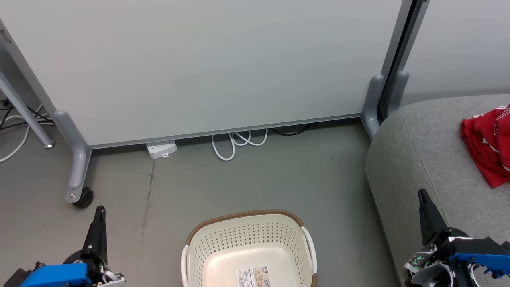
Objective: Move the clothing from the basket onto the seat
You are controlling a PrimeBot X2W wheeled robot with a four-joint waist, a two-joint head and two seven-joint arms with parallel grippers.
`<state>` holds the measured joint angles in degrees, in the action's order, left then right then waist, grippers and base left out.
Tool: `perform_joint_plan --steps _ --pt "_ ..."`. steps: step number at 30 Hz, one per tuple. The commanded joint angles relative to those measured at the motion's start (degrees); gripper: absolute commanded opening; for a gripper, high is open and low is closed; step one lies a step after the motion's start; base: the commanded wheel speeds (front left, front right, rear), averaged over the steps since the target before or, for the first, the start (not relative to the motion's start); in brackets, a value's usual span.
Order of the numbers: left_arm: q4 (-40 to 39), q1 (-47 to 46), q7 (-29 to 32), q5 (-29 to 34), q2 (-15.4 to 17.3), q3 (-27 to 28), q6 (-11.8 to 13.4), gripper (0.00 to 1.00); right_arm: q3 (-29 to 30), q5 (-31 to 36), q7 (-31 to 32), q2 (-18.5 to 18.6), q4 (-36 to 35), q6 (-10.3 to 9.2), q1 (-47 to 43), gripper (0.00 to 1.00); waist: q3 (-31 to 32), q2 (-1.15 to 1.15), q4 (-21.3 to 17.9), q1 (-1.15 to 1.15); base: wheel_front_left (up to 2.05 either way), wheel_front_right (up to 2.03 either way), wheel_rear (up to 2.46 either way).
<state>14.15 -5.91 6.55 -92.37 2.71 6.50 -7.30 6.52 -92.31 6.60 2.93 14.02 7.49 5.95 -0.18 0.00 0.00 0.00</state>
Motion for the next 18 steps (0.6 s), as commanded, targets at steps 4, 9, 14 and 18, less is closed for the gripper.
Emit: perform_joint_plan --steps 4,9,14,18 --pt "-0.2 -0.65 0.15 -0.11 0.33 0.13 -0.36 0.0 0.04 -0.21 0.08 -0.1 0.03 0.0 0.62 0.0 0.0 0.0 0.0 0.0 0.0 0.0 0.0" --pt "-0.2 -0.65 0.15 -0.11 0.33 0.12 -0.36 0.0 0.04 -0.21 0.08 -0.1 0.03 0.0 0.62 0.0 0.0 0.0 0.0 0.0 0.0 0.0 0.0" --pt "-0.2 -0.65 0.15 -0.11 0.33 0.12 -0.36 0.0 0.04 -0.21 0.08 -0.11 0.03 0.0 0.62 0.0 0.0 0.0 0.0 0.0 0.0 0.0 0.0" --pt "-0.2 -0.65 0.15 -0.11 0.33 0.12 -0.36 0.0 0.04 -0.21 0.08 -0.11 0.03 0.0 0.62 0.0 0.0 0.0 0.0 0.0 0.0 0.0 0.0"
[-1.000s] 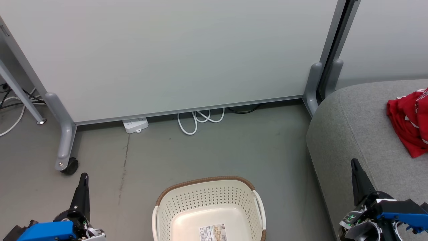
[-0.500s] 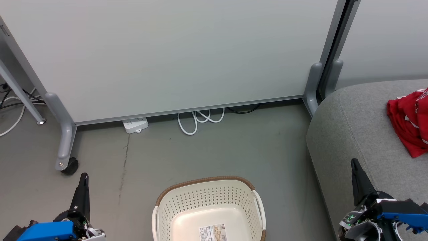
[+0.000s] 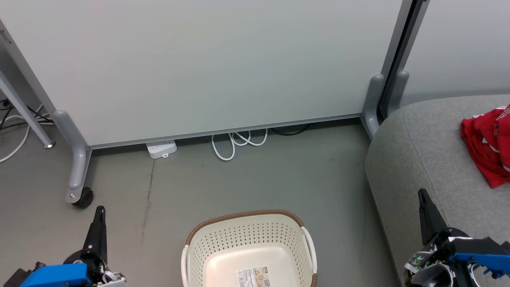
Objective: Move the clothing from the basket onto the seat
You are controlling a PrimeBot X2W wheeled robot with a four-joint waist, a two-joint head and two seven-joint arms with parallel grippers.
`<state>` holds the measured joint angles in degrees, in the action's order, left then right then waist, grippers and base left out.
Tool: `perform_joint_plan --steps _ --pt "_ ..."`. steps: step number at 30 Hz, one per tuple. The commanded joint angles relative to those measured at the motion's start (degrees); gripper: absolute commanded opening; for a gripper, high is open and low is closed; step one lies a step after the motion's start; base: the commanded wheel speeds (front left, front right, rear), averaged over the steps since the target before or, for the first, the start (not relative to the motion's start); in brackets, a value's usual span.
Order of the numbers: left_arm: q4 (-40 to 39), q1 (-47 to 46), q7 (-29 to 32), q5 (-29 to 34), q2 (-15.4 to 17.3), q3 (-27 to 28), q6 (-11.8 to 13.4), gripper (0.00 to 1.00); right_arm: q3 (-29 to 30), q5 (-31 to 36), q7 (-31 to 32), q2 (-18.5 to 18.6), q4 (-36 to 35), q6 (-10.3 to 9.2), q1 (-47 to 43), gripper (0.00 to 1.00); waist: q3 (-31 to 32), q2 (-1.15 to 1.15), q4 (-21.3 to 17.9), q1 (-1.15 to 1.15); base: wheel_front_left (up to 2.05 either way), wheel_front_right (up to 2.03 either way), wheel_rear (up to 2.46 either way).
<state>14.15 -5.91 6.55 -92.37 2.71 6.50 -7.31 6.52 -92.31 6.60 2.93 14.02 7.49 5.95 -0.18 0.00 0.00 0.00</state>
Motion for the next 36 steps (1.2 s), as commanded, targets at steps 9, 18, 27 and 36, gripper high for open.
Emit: perform_joint_plan --steps 9,18,27,36 --pt "-0.2 -0.64 0.15 -0.11 0.33 0.12 -0.35 0.0 0.04 -0.21 0.08 -0.11 0.03 0.0 0.62 0.0 0.0 0.0 0.0 0.0 0.0 0.0 0.0" --pt "-0.2 -0.64 0.15 -0.11 0.33 0.12 -0.35 0.0 0.04 -0.21 0.07 -0.11 0.03 0.0 0.62 0.0 0.0 0.0 0.0 0.0 0.0 0.0 0.0" --pt "-0.2 -0.64 0.15 -0.11 0.33 0.12 -0.35 0.0 0.04 -0.21 0.07 -0.11 0.03 0.0 0.62 0.0 0.0 0.0 0.0 0.0 0.0 0.0 0.0" --pt "-0.2 -0.64 0.15 -0.11 0.33 0.12 -0.35 0.0 0.04 -0.21 0.07 -0.11 0.03 0.0 0.62 0.0 0.0 0.0 0.0 0.0 0.0 0.0 0.0"
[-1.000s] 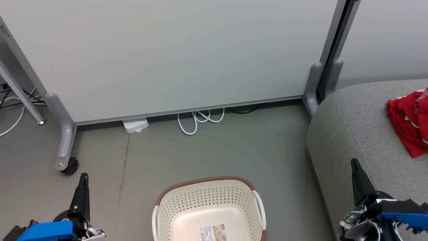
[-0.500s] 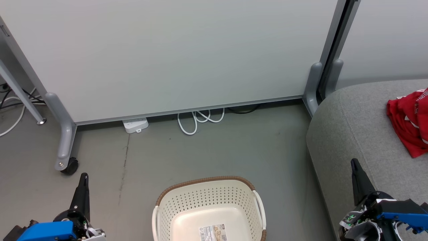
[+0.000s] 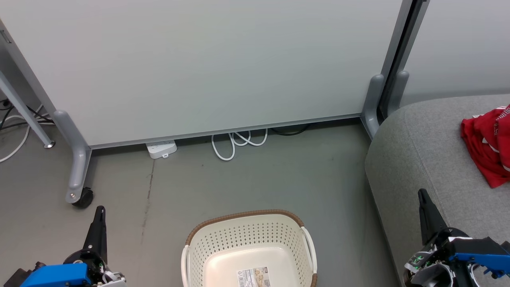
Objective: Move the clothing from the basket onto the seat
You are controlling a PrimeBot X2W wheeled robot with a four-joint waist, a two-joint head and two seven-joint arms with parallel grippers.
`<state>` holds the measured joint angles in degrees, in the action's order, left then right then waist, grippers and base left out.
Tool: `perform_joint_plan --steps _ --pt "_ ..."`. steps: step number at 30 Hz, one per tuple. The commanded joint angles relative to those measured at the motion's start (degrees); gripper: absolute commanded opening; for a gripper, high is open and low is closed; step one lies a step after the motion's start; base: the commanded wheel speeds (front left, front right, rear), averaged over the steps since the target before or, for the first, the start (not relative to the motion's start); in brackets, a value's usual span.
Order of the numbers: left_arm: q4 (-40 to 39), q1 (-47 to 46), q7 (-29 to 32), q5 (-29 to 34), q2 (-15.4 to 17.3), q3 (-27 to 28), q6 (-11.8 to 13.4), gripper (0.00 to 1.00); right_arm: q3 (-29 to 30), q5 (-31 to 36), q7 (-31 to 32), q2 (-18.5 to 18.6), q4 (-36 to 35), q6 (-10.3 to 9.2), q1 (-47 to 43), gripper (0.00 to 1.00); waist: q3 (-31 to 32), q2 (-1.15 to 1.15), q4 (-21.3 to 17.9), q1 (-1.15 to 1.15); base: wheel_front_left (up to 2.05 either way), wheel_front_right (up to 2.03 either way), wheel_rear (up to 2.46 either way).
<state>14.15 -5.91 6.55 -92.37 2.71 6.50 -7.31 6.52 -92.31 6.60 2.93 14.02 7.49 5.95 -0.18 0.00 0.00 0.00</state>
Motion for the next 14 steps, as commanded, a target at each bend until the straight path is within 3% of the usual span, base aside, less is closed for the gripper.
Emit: perform_joint_plan --steps 1,14 --pt "-0.2 -0.64 0.15 -0.11 0.33 0.12 -0.36 0.0 0.04 -0.21 0.08 -0.11 0.03 0.0 0.61 0.0 0.0 0.0 0.0 0.0 0.0 0.0 0.0" --pt "-0.2 -0.65 0.15 -0.11 0.33 0.12 -0.36 0.0 0.04 -0.21 0.08 -0.11 0.03 0.0 0.61 0.0 0.0 0.0 0.0 0.0 0.0 0.0 0.0"
